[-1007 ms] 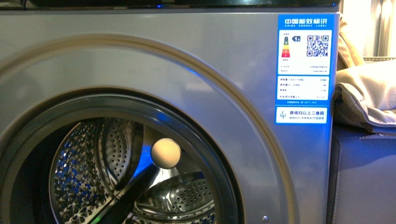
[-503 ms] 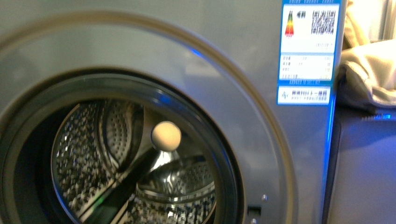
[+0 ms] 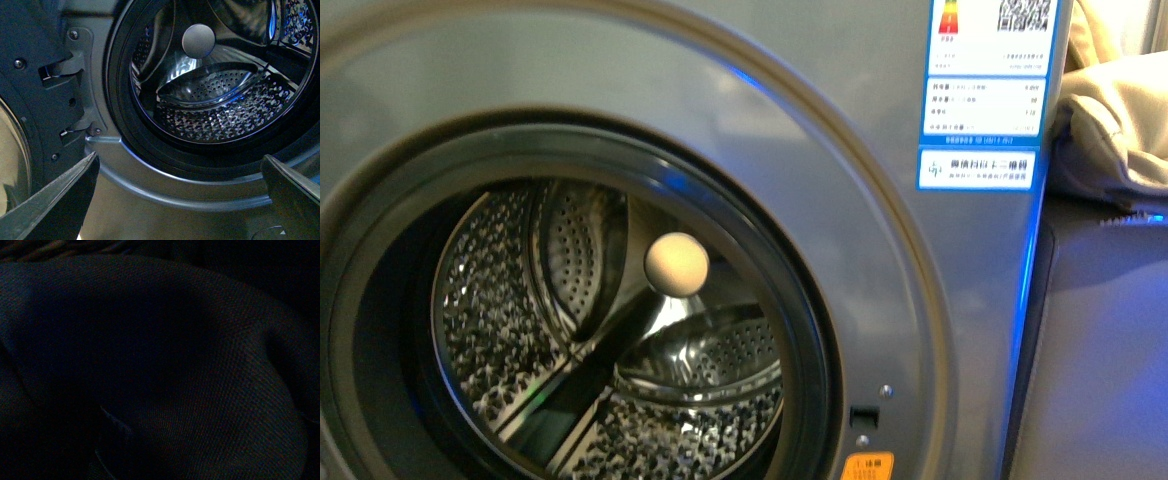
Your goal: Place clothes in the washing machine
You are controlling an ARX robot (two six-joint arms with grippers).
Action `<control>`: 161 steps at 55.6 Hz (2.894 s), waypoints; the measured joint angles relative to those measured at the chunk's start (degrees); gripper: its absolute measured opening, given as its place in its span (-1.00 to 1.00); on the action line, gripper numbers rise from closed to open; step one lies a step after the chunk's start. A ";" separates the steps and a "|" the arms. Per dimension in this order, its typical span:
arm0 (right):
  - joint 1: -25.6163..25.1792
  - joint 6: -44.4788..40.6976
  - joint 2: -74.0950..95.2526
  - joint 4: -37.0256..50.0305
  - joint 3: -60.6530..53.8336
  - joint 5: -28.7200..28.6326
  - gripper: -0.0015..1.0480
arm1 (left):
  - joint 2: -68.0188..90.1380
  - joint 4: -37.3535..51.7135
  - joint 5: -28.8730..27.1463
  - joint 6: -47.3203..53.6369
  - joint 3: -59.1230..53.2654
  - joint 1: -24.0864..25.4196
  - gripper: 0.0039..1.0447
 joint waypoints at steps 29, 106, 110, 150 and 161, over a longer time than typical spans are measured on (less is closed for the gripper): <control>0.28 0.02 8.33 1.84 4.20 1.03 0.85 | 0.00 0.00 0.00 0.00 0.00 0.00 0.88; -2.64 -4.81 17.05 5.75 8.74 2.60 0.44 | 0.00 0.00 0.00 0.00 0.00 0.00 0.88; -2.95 -4.66 16.87 5.92 8.76 2.49 0.26 | 0.00 0.00 0.00 0.00 0.00 0.00 0.88; -3.89 -1.07 -4.87 12.31 -9.11 -5.44 -0.75 | 0.00 0.00 0.00 0.00 0.00 0.00 0.88; -4.76 -2.95 -16.48 16.04 -15.98 -8.87 -0.76 | 0.00 0.00 0.00 0.00 0.00 0.00 0.88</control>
